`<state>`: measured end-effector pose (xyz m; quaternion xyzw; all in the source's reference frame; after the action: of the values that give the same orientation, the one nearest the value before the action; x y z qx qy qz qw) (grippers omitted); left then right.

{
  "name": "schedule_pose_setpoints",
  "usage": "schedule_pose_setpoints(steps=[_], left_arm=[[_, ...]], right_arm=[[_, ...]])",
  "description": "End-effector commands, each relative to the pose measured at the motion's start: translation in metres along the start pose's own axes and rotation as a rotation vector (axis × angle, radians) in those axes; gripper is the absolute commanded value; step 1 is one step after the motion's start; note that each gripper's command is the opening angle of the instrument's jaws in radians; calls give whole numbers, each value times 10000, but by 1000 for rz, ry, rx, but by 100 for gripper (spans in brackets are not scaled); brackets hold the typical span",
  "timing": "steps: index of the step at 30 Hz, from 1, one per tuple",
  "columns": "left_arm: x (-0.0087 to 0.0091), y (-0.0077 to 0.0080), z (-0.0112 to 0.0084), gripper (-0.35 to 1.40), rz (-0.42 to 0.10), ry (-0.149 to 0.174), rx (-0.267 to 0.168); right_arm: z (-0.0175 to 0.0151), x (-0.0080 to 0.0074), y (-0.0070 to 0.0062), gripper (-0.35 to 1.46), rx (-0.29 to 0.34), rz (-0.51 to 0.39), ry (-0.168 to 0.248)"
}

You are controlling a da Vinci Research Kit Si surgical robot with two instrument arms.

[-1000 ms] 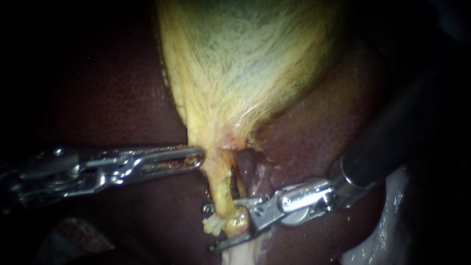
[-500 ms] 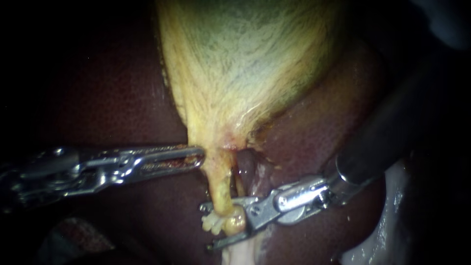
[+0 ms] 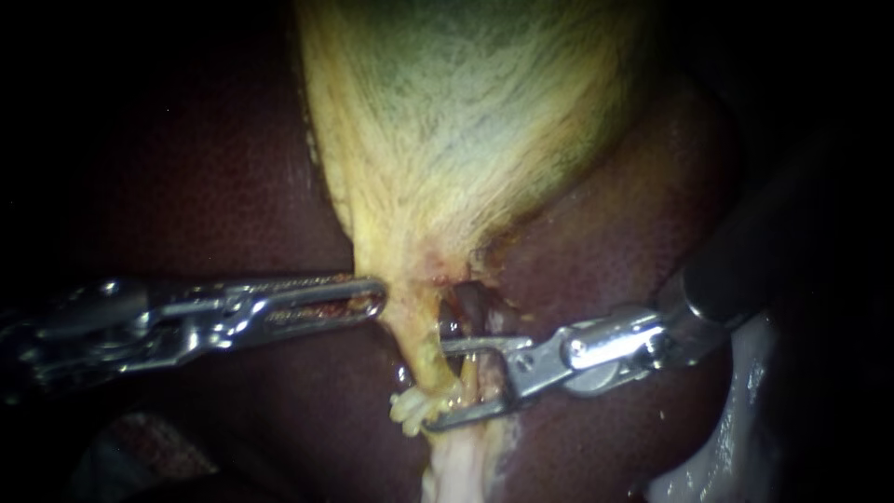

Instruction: Going back second clip left tube

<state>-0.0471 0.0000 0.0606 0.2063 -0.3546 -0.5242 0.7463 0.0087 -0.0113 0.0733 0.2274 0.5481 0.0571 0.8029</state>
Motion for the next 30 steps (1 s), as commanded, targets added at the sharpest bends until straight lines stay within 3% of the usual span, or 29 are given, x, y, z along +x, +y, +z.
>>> schedule_pose_setpoints(steps=[1, 8, 12, 22, 30], left_arm=[[0, 0, 0, -1, 0, 0, 0], [1, 1, 1, -1, 1, -1, -1], [1, 2, 1, -1, 1, 0, 0], [-1, 5, 8, -3, 0, -9, 2], [7, 22, 44, -5, 0, -19, 0]], right_arm=[[-9, 4, 2, 60, -4, -7, 1], [-72, 32, 16, 60, -35, -57, 0], [-91, 39, 19, 60, -38, -104, -2], [-101, 44, 15, 60, -33, -137, -2], [-101, 45, 13, 60, -33, -143, -2]])
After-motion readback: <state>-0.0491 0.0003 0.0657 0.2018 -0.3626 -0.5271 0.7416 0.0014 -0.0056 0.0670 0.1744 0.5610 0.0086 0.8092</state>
